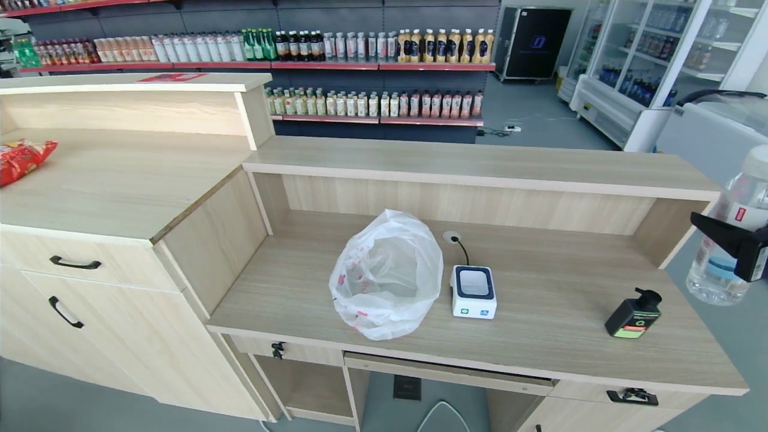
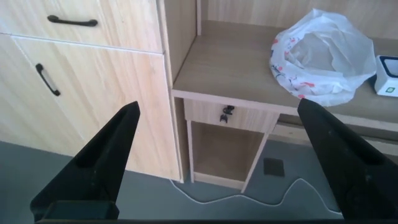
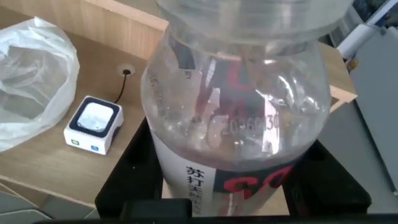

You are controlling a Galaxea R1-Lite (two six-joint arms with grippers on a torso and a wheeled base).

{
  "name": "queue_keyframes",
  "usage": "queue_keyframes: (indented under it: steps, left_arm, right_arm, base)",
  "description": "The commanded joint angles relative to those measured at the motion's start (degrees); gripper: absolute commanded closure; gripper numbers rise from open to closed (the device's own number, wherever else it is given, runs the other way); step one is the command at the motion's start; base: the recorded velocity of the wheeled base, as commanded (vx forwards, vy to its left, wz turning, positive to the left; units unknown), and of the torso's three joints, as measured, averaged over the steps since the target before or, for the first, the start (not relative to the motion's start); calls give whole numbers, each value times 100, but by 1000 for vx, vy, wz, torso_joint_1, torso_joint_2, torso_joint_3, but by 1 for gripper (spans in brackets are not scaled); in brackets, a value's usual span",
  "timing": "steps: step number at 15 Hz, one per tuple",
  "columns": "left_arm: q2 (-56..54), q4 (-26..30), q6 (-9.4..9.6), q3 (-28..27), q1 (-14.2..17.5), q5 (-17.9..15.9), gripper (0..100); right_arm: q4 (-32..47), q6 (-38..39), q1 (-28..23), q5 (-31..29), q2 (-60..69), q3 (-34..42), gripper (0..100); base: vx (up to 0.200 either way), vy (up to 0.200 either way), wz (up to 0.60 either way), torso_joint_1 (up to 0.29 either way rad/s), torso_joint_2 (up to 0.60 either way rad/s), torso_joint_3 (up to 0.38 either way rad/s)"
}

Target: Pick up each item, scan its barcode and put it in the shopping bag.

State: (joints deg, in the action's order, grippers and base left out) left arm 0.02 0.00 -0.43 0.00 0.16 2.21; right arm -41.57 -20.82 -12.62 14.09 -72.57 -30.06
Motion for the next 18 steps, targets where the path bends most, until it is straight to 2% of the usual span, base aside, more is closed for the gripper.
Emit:
queue_keyframes:
  steps: [1, 3, 6, 9, 10, 11, 12, 13, 18]
  left_arm:
    - [-2, 0, -1, 0, 2, 8, 0]
    - [-2, 0, -1, 0, 2, 8, 0]
    - [-2, 0, -1, 0, 2, -1, 0]
    - [-2, 0, -1, 0, 2, -1, 0]
    - [-2, 0, -1, 0, 2, 8, 0]
    - [-2, 0, -1, 0, -7, -1, 0]
    - [-2, 0, -1, 0, 2, 8, 0]
    - [-2, 0, -1, 0, 2, -1, 0]
    - [-2, 0, -1, 0, 2, -1, 0]
  right_arm:
    - [-185, -27, -13, -91, -389, -8, 100]
    - [-361, -379, -136, -91, -653, -35, 100]
    - [-440, -985, -259, -82, -961, -52, 100]
    - [-906, -1504, -259, 23, -1427, -17, 100]
    - [-1354, -1759, -250, 199, -1831, -17, 100]
    - [-1723, -1891, -250, 208, -2068, -8, 100]
    - [-1776, -1908, -250, 208, -2103, -8, 100]
    - [-2224, -2022, -241, 208, -2437, -26, 100]
    - [-3287, -2022, -224, 507, -3404, -26, 100]
  base:
    - [0, 0, 600, 2, 7, -2]
    - [0, 0, 600, -59, 117, 68]
    - [0, 0, 0, -141, 328, 173]
    - [0, 0, 0, -146, 339, 181]
    - [0, 0, 0, -66, 198, 95]
    - [0, 0, 0, -41, 71, 32]
    - [0, 0, 0, 0, 0, 0]
    - [0, 0, 0, 0, 0, 0]
    - [0, 0, 0, 0, 0, 0]
